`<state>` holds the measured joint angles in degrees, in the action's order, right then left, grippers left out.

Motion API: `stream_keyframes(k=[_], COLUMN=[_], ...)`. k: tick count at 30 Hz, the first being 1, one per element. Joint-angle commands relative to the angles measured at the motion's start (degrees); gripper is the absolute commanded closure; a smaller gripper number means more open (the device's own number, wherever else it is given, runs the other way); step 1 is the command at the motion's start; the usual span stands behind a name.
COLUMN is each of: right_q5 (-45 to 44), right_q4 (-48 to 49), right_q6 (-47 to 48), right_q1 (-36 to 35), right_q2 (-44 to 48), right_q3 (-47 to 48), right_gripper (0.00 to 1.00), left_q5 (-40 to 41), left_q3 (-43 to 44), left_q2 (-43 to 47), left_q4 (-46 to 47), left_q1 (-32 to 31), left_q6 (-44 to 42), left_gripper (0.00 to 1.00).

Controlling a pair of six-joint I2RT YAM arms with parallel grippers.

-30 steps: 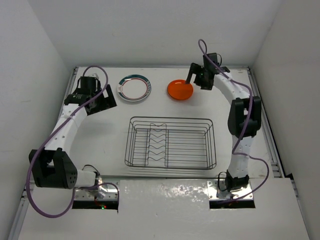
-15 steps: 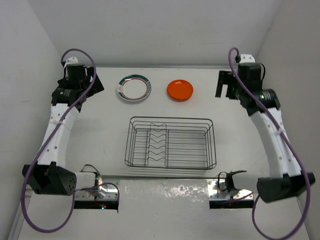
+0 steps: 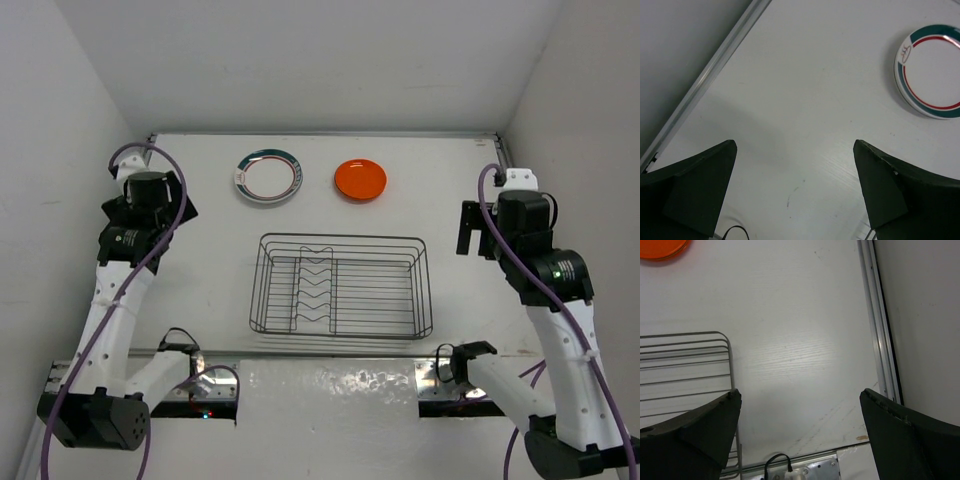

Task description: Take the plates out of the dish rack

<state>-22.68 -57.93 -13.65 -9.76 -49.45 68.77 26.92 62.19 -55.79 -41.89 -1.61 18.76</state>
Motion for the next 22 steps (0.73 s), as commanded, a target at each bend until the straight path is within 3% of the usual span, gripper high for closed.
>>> stream_keyframes(k=[1,22], right_q5=[-1.8,-1.1], right_q4=[0.0,3.4], right_q6=[0.7,0.6], right_q1=[-0.5,-0.5], right_q2=[-0.1,0.4], right_q3=[-1.6,-4.0], right_gripper=[0.01,0.01], left_q5=[1.5,1.7], left_q3=[0.0,1.2], left_q2=[1.2,0.9], left_q4=[0.2,0.3], left_q1=[-0.9,-2.0], left_q6=[0.8,0.8], left_gripper=[0.00,0.00])
